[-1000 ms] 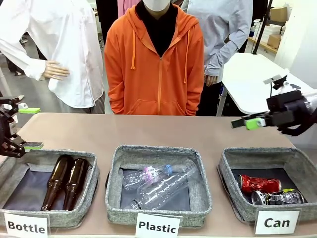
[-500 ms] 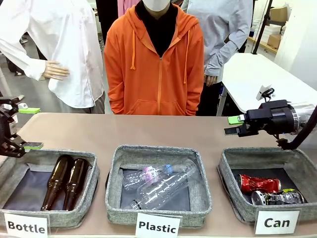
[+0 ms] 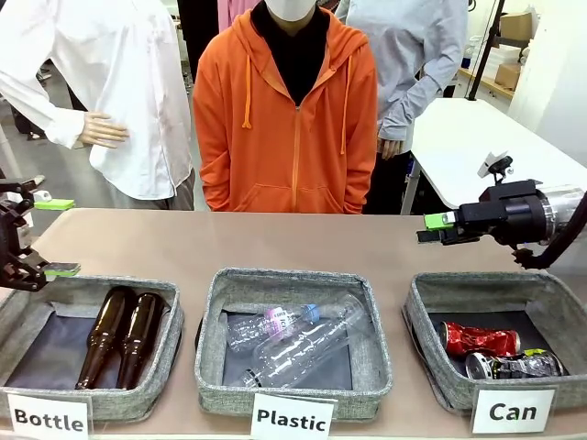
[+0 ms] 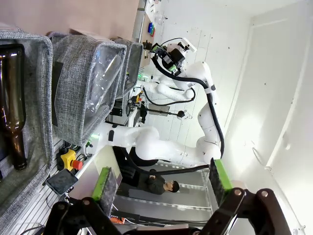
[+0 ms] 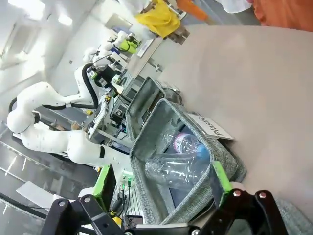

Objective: Sort the can waste into the basket.
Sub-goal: Pick up the can waste from the table and place it in the right Fabric basket.

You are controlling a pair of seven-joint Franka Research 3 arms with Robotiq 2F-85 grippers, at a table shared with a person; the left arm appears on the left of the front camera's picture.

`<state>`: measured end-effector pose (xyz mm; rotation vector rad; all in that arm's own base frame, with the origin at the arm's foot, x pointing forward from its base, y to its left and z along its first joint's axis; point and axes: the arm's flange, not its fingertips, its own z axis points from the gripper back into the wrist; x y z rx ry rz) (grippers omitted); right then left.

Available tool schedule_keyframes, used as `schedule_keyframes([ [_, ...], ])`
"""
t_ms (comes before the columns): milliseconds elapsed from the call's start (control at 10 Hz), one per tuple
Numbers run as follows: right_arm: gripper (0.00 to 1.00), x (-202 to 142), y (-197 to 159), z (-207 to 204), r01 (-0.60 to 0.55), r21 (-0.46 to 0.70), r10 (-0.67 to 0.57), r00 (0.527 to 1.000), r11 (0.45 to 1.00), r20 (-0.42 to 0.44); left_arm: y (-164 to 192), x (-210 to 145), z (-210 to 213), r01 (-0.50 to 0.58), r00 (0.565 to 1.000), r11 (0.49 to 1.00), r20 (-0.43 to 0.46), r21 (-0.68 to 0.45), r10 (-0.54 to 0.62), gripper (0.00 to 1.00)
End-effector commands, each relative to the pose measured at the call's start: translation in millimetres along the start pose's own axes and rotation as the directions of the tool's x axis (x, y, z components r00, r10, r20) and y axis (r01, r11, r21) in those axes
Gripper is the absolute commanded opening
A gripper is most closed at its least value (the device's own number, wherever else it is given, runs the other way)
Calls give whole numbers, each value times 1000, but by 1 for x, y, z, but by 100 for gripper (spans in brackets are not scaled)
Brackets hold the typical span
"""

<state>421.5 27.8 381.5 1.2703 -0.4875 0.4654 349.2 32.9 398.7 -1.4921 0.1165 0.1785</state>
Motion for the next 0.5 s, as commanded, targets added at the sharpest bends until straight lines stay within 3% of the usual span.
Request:
schedule_keyframes([
  [0, 100, 2, -2, -1, -16, -1, 16, 1000, 1000, -2, -1, -4, 1, -3, 1000, 1000, -6, -6, 3, 100],
  [400, 100, 2, -2, -1, -16, -1, 16, 1000, 1000, -2, -1, -4, 1, -3, 1000, 1000, -6, -6, 3, 100],
])
